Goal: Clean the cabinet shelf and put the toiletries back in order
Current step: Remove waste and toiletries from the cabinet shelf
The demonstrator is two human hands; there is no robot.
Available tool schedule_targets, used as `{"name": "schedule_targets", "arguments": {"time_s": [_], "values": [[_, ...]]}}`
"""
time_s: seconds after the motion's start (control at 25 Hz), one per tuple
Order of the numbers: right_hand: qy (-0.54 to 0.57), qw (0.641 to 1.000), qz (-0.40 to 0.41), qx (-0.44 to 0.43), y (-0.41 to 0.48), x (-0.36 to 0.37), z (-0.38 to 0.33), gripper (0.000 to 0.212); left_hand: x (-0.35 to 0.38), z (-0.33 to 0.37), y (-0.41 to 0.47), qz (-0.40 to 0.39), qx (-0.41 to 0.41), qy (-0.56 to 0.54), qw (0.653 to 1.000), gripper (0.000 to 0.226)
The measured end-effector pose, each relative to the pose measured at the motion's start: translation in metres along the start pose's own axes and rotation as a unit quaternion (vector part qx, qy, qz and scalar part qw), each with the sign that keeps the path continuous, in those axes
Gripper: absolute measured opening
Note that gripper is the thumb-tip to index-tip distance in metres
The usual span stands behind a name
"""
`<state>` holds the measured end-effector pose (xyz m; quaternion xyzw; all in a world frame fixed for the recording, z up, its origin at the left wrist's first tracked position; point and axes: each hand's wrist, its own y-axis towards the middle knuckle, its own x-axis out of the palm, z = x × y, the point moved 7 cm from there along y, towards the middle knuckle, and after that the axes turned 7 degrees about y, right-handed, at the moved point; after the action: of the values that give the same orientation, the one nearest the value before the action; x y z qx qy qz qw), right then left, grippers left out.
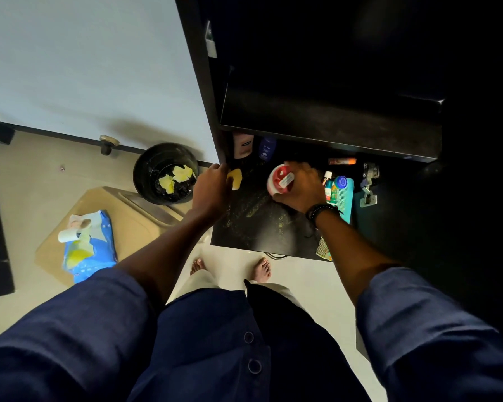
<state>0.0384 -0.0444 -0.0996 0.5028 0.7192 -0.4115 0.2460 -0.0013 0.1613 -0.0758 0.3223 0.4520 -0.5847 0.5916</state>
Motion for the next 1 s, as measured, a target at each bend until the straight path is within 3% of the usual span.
{"name": "schedule_targets", "arguments": {"time_s": [0.2, 0.44, 0.72, 0.84, 1.0], "values": [[0.084, 0.996, -0.036, -0.009, 0.005, 0.043, -0.036, 0.085, -0.004, -0.009, -0.001, 0.021, -0.036, -0.030, 0.999, 0.024], [-0.007, 0.999, -0.011, -0.032, 0.022, 0.055, -0.063, 0.075, -0.001, -0.010, 0.001, 0.020, -0.071, -0.051, 0.996, 0.025], [0.014, 1.000, -0.012, -0.025, 0.001, 0.054, -0.051, 0.074, -0.006, -0.005, -0.001, 0.019, -0.067, -0.054, 0.996, 0.035], [0.023, 0.999, 0.001, -0.028, -0.014, 0.048, -0.045, 0.073, -0.005, -0.004, -0.003, -0.006, -0.055, -0.029, 0.998, 0.043], [-0.048, 0.997, 0.052, -0.024, -0.036, 0.031, -0.029, 0.066, -0.002, -0.003, -0.012, -0.025, -0.033, 0.031, 0.999, 0.057]]}}
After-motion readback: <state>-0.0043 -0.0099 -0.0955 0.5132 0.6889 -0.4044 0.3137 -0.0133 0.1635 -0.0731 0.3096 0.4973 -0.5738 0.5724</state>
